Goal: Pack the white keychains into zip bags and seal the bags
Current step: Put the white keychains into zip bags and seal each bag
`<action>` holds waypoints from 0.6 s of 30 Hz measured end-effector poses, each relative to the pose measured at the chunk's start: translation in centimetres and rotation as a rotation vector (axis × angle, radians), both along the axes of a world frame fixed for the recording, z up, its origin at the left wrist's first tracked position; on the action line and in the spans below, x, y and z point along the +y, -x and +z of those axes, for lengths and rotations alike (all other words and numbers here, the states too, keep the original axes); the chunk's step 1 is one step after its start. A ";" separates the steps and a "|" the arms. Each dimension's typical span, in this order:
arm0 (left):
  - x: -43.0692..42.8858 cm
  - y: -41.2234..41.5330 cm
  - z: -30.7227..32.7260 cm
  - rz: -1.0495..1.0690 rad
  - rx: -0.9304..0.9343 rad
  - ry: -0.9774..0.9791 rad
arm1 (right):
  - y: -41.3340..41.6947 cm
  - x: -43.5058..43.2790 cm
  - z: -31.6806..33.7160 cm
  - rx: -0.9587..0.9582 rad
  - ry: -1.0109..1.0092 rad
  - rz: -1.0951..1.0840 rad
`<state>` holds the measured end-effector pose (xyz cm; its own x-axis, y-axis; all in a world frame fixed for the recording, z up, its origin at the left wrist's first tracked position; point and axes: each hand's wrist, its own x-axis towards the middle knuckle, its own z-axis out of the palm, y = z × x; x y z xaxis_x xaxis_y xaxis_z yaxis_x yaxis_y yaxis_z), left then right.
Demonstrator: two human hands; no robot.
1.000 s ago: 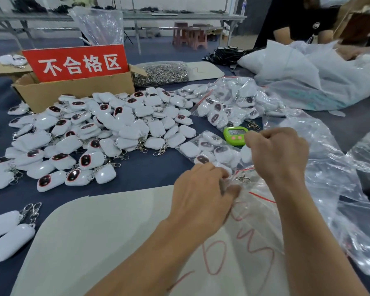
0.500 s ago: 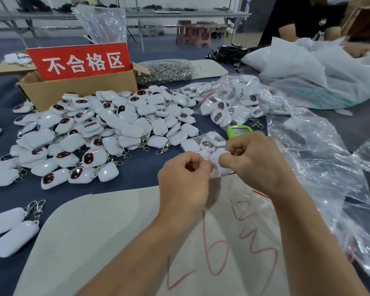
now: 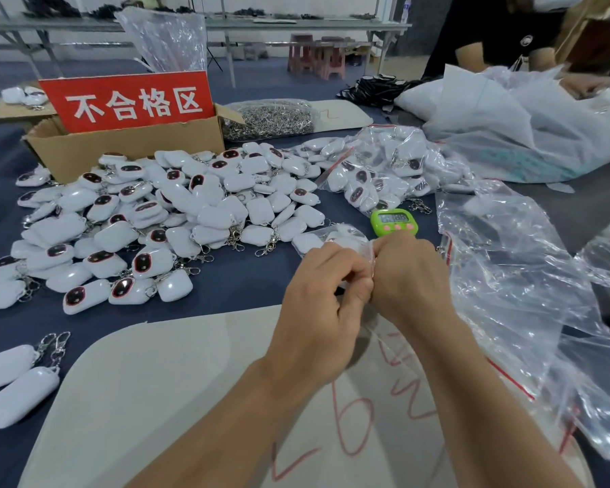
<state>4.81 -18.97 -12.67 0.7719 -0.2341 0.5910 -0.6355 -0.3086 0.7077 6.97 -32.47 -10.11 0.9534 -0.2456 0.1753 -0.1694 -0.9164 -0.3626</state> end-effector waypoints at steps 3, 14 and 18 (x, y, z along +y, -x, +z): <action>0.1 0.1 -0.1 0.015 0.027 -0.006 | -0.1 0.1 -0.4 -0.042 -0.069 -0.098; 4.5 -4.1 0.2 0.606 0.400 0.026 | 0.6 0.5 0.7 -0.734 -0.428 -0.222; 4.0 -3.9 -0.5 0.511 0.319 -0.219 | 0.4 1.5 -0.5 -0.275 -0.286 0.095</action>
